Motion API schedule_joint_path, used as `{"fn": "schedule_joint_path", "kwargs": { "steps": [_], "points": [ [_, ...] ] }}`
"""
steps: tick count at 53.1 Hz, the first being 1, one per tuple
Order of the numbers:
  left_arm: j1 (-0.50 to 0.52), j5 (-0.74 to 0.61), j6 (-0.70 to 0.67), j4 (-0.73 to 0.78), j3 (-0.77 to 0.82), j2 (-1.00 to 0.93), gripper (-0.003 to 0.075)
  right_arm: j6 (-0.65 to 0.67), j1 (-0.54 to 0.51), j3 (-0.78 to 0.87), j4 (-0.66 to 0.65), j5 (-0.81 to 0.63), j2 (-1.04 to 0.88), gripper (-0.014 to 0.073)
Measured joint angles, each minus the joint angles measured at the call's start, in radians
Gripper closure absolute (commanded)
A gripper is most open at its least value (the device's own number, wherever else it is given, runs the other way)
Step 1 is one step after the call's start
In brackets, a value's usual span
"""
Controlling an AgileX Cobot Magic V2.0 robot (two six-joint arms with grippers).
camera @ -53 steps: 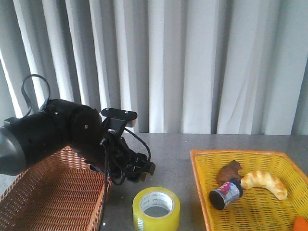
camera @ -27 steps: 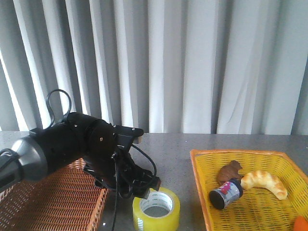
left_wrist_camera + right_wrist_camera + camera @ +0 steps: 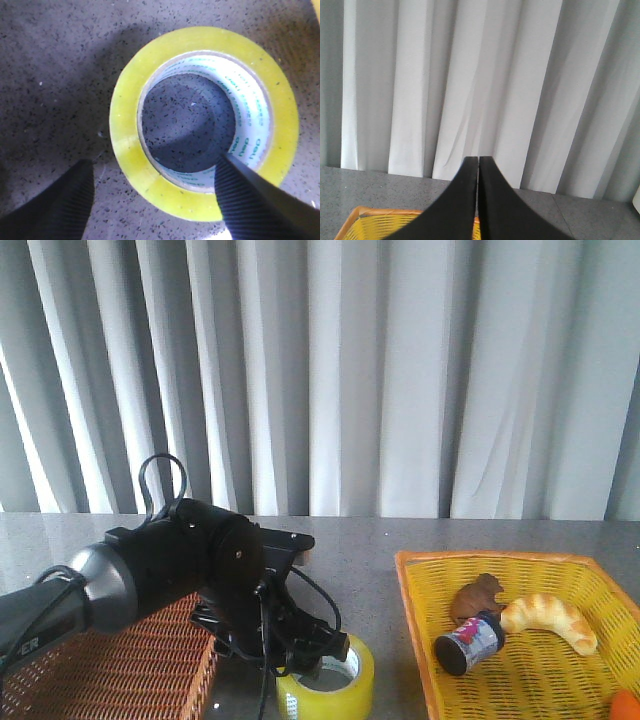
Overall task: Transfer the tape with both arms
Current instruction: 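Move the left gripper over the tape roll on the table, then lower the left gripper and grasp the tape roll rim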
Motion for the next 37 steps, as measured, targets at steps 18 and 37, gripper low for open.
{"fn": "schedule_joint_path", "kwargs": {
  "steps": [18,37],
  "points": [
    [0.0,-0.019,-0.003,0.0,-0.003,0.025,0.0253,0.0,0.0,0.0,0.0,0.0,0.0,0.0599],
    [0.0,-0.028,-0.004,0.003,-0.003,0.057,0.0253,0.0,0.0,0.0,0.0,0.0,0.0,0.0599]
  ]
}}
